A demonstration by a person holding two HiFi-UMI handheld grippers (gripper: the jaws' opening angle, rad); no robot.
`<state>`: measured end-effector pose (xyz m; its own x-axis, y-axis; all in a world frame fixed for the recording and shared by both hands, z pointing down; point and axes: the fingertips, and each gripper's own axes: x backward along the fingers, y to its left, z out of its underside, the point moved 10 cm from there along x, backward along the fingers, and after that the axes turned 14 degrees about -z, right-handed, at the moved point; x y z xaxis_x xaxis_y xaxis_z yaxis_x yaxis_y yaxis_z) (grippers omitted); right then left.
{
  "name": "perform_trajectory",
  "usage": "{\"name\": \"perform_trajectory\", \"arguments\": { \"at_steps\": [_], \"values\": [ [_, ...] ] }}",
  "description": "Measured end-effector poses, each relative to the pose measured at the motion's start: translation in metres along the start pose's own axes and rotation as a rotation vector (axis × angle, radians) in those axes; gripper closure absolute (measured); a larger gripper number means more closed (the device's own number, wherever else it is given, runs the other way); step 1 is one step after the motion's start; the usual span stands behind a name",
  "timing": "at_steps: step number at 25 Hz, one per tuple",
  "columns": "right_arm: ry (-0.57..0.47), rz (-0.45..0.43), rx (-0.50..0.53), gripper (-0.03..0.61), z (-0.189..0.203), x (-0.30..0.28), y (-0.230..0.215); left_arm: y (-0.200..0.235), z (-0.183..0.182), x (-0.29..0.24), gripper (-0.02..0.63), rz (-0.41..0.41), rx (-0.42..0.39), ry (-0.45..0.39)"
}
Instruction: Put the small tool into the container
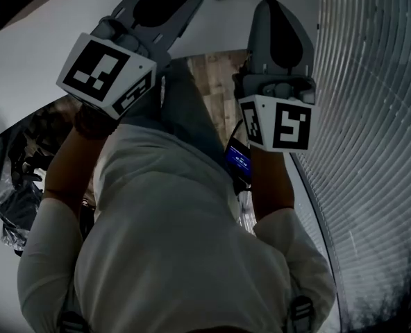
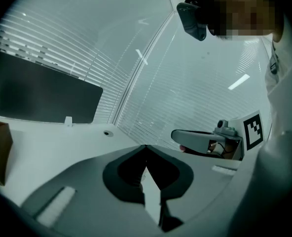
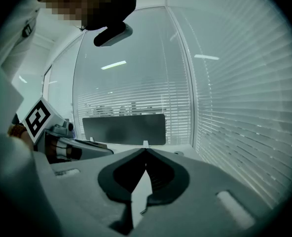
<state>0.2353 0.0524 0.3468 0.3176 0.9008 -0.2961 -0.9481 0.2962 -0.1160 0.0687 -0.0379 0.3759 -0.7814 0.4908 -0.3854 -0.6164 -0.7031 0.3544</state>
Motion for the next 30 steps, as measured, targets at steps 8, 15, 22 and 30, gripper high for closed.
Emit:
{"name": "perform_trajectory", "arguments": {
  "at_steps": [8,15,22,30],
  "values": [
    [0.027,0.019,-0.031,0.578,0.007,-0.006,-0.012,0.004,0.003,-0.014,0.611,0.01,0.001,0.032],
    [0.051,0.034,-0.055,0.578,0.021,-0.017,-0.022,0.013,0.011,-0.027,0.611,0.022,0.003,0.055],
    [0.077,0.05,-0.084,0.578,0.039,-0.02,-0.034,0.015,0.025,-0.043,0.611,0.044,-0.021,0.077],
    [0.111,0.062,-0.14,0.578,0.061,-0.028,-0.047,0.018,0.035,-0.054,0.611,0.043,-0.007,0.097]
  ]
}}
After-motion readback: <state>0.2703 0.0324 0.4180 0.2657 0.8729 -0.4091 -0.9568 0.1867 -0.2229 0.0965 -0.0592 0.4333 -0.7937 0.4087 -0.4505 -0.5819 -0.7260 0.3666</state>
